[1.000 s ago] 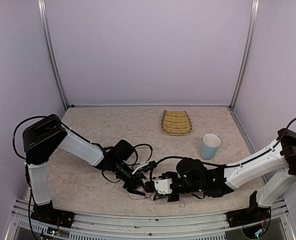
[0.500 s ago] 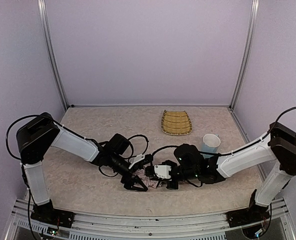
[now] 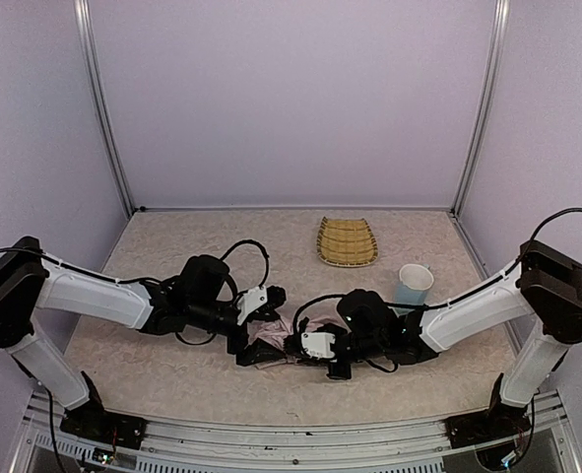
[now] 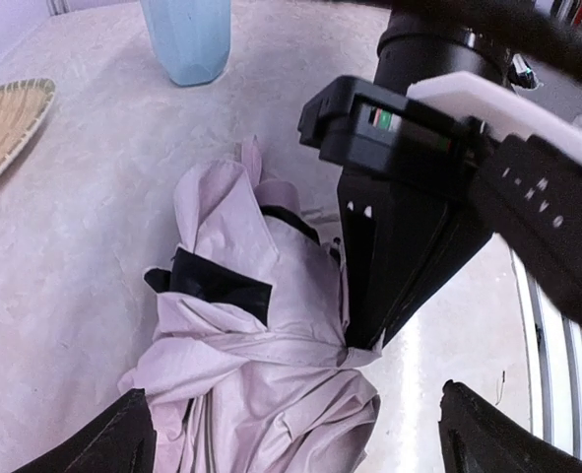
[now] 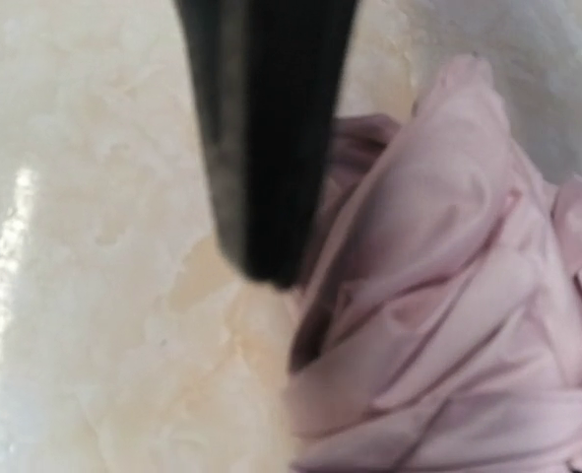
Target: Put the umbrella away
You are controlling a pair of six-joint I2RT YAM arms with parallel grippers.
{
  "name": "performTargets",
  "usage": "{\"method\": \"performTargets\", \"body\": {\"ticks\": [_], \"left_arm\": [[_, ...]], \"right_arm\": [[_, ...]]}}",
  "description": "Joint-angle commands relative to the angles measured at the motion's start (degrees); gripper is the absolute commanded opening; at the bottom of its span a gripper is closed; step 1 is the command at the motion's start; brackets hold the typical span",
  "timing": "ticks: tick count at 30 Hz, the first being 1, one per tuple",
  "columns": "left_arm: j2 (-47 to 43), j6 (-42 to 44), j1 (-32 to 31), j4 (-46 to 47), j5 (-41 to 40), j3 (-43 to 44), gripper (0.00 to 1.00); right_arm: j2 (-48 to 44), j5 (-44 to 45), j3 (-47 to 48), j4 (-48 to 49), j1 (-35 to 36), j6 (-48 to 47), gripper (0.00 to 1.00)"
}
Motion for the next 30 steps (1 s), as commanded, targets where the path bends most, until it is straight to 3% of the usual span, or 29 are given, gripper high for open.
{"method": "performTargets", "body": {"ticks": [1, 10, 15, 18, 20, 25, 30], "left_arm": [[-1.8, 1.4, -1.7, 0.8, -6.8, -0.8, 0.98], [0.1, 3.7, -3.8, 3.9, -13.5, -1.4, 0.99], [7.7, 3.9, -2.4, 5.6, -12.1, -0.2, 0.98], [10.8, 3.4, -2.3, 6.2, -9.9, 0.5, 0.92], [12.1, 3.1, -2.2, 6.4, -8.2, 0.5, 0.83], [13.1, 2.3, -2.2, 6.9, -7.7, -0.4, 0.39], [12.9, 1.8, -2.5, 9.1, -12.8, -1.6, 0.06]], "right_arm": [[0.6, 0.8, -0.4, 0.4, 0.3, 1.5, 0.00], [1.4, 1.9, -0.1, 1.2, 1.4, 2.4, 0.00], [1.2, 2.6, -0.5, 2.1, 1.8, 2.9, 0.00], [1.1, 3.1, -0.7, 3.0, 1.9, 3.9, 0.01], [0.8, 3.7, -1.4, 3.9, 2.0, 4.9, 0.03], [-0.9, 8.2, -3.3, 4.6, 3.4, 8.0, 0.18], [-3.6, 15.2, -6.3, 4.9, 8.8, 10.4, 0.29]]}}
